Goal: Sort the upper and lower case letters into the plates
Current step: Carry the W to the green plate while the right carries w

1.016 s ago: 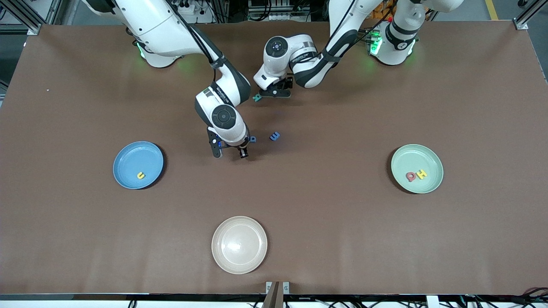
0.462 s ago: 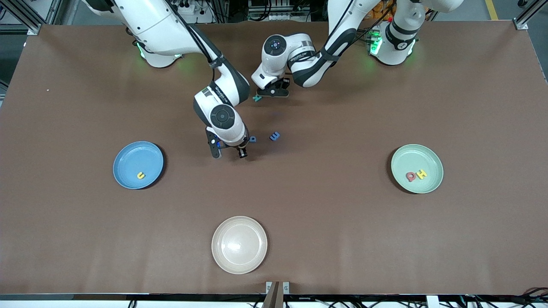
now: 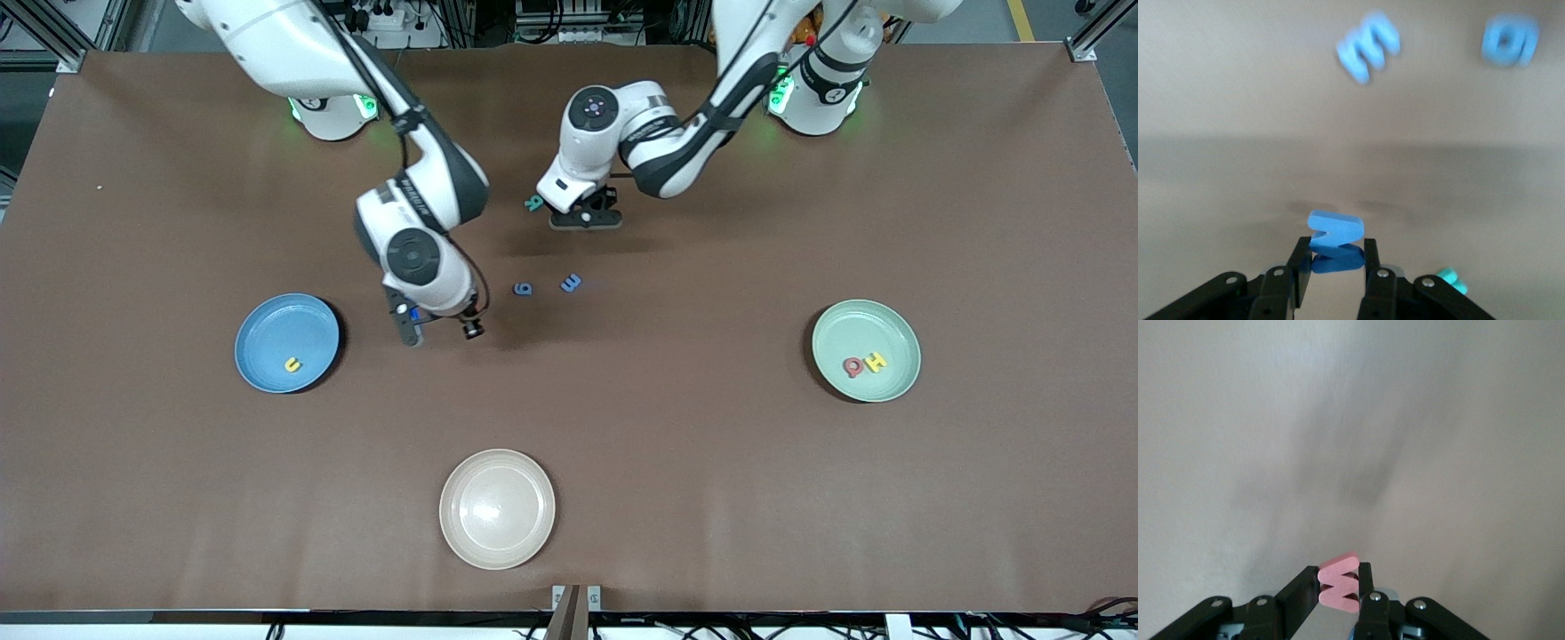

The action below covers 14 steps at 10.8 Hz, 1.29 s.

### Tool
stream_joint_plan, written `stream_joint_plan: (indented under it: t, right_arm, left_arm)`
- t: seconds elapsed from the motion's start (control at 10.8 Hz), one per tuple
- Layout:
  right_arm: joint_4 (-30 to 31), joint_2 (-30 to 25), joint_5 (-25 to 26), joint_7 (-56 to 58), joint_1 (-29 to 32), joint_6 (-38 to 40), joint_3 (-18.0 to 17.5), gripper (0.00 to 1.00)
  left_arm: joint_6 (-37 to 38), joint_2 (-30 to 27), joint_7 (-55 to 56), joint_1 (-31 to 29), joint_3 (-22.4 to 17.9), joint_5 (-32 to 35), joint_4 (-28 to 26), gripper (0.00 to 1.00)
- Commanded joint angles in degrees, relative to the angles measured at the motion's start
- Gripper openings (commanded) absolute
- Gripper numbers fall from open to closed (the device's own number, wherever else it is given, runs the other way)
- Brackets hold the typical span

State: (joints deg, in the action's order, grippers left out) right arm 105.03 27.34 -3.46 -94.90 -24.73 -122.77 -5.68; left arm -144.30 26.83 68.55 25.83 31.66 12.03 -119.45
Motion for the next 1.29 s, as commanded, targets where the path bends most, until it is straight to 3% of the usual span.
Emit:
stream_joint_plan:
  t: [0.0,0.18,0.37,0.65,0.92,1.11,1.2]
  right_arm:
    - [0.9,-4.4,-1.4,9.8,7.6,6.5,-0.5,0.0]
    - [1.0,-5.5,-1.5,20.0,14.3,10.9,-0.3,0.0]
    - [1.1,-6.3,-1.5,29.6,20.5,13.9,0.0,0.0]
    - [2.5,-6.2,-1.5,41.4,29.1,13.8,0.1,0.0]
    - [2.5,-4.0,-0.5,46.6,32.0,7.8,1.5,0.0]
    - [2.6,-2.3,-0.5,46.7,32.7,6.7,1.9,0.0]
    - [2.5,-0.9,-0.5,46.7,32.6,5.8,2.5,0.0]
  left_arm:
    - [4.8,-6.8,-3.6,-15.1,8.9,1.8,-1.0,0.0]
    - [9.4,-8.3,-13.2,-26.3,12.2,5.2,1.0,0.0]
    - [12.1,-9.5,-25.9,-32.3,10.5,5.5,1.2,0.0]
    - [15.5,-10.8,-47.0,-34.3,-0.6,5.7,0.4,0.0]
    - [16.4,-10.5,-72.1,-35.9,-12.8,4.8,0.6,0.0]
    - [16.0,-8.8,-76.0,-35.9,-16.4,3.1,0.8,0.0]
    - [15.5,-7.8,-76.0,-35.9,-16.7,3.0,0.8,0.6]
